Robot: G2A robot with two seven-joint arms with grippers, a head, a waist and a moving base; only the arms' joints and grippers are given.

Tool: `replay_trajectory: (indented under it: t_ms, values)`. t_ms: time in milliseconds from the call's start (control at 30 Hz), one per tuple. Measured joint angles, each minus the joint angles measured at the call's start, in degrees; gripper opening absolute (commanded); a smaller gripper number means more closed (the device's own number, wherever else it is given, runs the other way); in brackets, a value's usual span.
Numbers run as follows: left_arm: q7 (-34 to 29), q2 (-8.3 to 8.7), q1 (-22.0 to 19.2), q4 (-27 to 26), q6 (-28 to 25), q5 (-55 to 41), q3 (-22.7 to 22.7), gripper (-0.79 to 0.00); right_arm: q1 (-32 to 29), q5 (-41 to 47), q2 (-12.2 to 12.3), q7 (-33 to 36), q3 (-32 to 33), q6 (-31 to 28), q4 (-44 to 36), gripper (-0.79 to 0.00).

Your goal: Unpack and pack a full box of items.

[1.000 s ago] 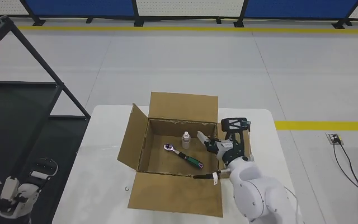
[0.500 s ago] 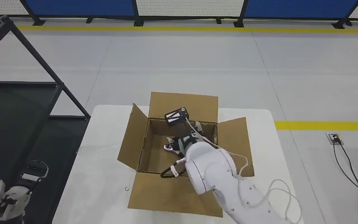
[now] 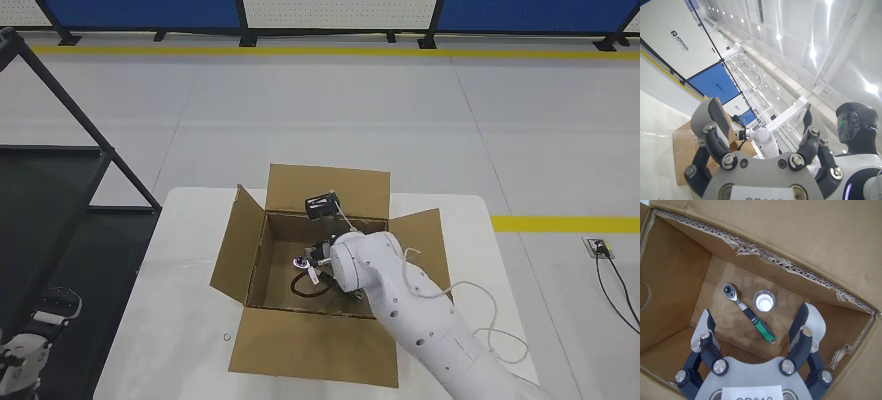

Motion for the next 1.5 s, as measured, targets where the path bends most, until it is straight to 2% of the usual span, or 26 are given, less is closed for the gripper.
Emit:
replay_trajectory:
  t_ms: [167,200,233,267,300,367,467,600,733,833,933,1067,1267,1367,1500]
  values:
    - [0.1,-0.07,0.0,-0.1,0.0,0.2,0.0,0.0,0.4,3.0,-0.6,-3.0,0.9,-2.3,5.1,-0.068]
    - [0.2,-0.09,0.1,-0.1,0.1,0.2,0.0,0.0,0.5,3.3,-0.8,-3.4,1.0,-2.5,5.9,-0.317]
    - [0.3,-0.11,0.1,-0.1,0.0,0.3,0.0,0.0,0.7,3.5,-0.9,-3.9,1.0,-2.7,6.6,-0.468]
    - [0.3,-0.13,0.2,-0.1,0.0,0.4,0.0,0.0,0.8,3.9,-1.1,-4.6,1.1,-2.9,7.5,-0.536]
    - [0.4,-0.16,0.2,-0.2,0.0,0.4,0.0,0.0,0.9,4.3,-1.2,-5.1,1.1,-2.9,7.9,-0.56]
    - [0.5,-0.21,0.4,-0.4,-0.1,0.5,0.0,0.0,1.1,4.7,-1.5,-6.0,1.1,-3.2,8.9,-0.699]
    - [0.7,-0.28,0.5,-0.5,-0.1,0.7,0.1,0.0,1.4,4.9,-1.8,-6.6,1.1,-3.3,10.1,-0.785]
    - [0.9,-0.35,0.6,-0.6,-0.2,0.9,0.1,0.0,1.6,4.6,-2.1,-7.2,1.4,-3.3,10.3,-0.785]
    - [1.0,-0.42,0.6,-0.8,-0.2,1.1,0.1,0.0,0.2,3.1,-1.7,-7.5,2.3,-3.2,6.6,-0.785]
    - [1.1,-0.45,0.6,-1.1,-0.1,1.3,0.2,0.0,-2.4,0.8,-0.9,-6.4,3.7,-3.5,0.1,-0.785]
    - [1.1,-0.48,0.5,-1.4,0.2,1.6,0.5,0.0,-6.9,-2.6,0.5,-4.1,6.1,-4.2,-10.1,-0.785]
    - [1.0,-0.52,0.2,-1.8,0.4,2.2,1.2,0.0,-15.9,-8.9,2.6,-1.4,10.3,-4.3,-27.0,-0.785]
    - [1.0,-0.56,-0.4,-2.1,0.6,3.0,2.0,0.0,-28.8,-14.3,4.0,-7.2,13.7,-4.1,-45.7,-0.785]
    - [1.1,-0.58,-0.5,-2.3,0.7,3.5,2.3,0.0,-32.6,-15.9,4.2,-10.6,14.1,-3.8,-49.9,-0.785]
    - [1.4,-0.61,-0.7,-2.4,0.7,4.4,2.7,0.0,-32.4,-15.9,4.2,-10.5,14.0,-3.8,-49.8,-0.785]
